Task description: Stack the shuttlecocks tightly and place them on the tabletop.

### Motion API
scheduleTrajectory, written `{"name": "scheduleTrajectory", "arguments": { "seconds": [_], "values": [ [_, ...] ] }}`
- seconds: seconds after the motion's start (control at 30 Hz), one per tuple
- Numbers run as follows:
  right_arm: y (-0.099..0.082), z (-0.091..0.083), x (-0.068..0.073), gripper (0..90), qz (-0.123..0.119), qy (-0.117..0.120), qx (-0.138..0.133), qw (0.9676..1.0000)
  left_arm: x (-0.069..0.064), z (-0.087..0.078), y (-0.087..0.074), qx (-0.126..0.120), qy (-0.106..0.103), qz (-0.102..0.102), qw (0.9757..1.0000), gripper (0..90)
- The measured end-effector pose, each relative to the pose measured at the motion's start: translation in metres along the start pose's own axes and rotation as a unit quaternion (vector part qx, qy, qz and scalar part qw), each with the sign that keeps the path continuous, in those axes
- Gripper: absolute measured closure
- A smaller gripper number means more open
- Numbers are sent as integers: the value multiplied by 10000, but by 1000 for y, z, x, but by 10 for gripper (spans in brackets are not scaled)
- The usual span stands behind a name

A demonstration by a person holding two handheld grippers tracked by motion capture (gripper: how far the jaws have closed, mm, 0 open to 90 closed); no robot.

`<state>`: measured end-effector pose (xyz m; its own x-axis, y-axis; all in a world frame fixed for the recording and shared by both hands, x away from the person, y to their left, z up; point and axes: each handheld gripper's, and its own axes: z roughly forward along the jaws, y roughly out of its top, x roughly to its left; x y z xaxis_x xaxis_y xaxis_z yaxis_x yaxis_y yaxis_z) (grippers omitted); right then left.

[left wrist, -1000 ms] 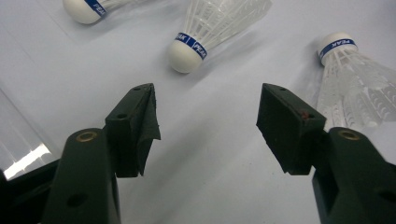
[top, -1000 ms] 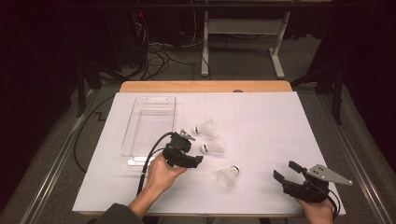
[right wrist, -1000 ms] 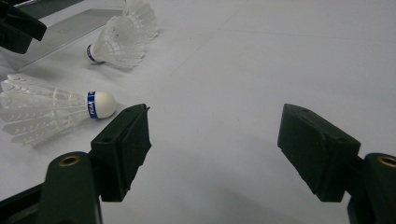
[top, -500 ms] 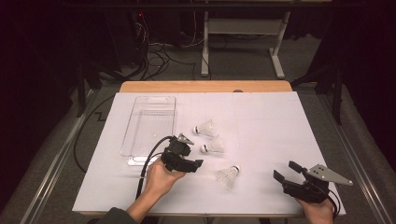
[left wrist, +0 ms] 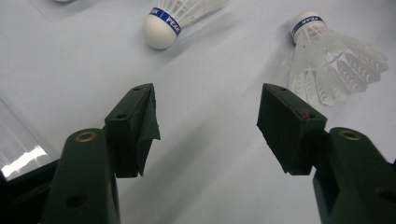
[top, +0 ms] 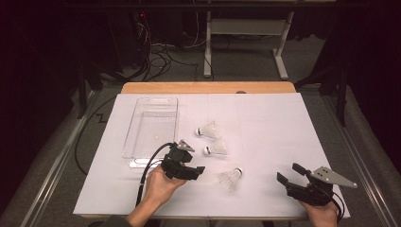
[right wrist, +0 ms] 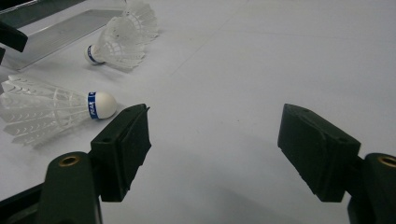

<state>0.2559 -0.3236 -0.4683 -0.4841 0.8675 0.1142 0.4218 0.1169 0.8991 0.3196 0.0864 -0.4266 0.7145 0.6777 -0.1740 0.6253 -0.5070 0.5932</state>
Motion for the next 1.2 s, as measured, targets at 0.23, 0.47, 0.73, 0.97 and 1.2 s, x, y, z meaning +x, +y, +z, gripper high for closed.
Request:
{"name": "scheduleTrajectory", "arguments": {
  "seconds": [0.23, 0.47, 0.73, 0.97, 1.2],
  "values": [
    [0, 0, 0, 258, 2, -1, 2, 10000, -1, -2, -4, -32, -25, -15, 10000, 382],
    [0, 0, 0, 257, 7, 3, 1, 10000, -3, -6, -10, -91, -34, -11, 10000, 383],
    [0, 0, 0, 257, 8, 4, 0, 10000, -2, -12, -18, -123, -50, -59, 9999, 380],
    [0, 0, 0, 257, 12, 3, 2, 10000, -3, -15, -24, -163, -44, -79, 9998, 380],
    [0, 0, 0, 257, 16, 3, -1, 10000, -2, -19, -28, -165, -33, -75, 9998, 378]
  ]
}}
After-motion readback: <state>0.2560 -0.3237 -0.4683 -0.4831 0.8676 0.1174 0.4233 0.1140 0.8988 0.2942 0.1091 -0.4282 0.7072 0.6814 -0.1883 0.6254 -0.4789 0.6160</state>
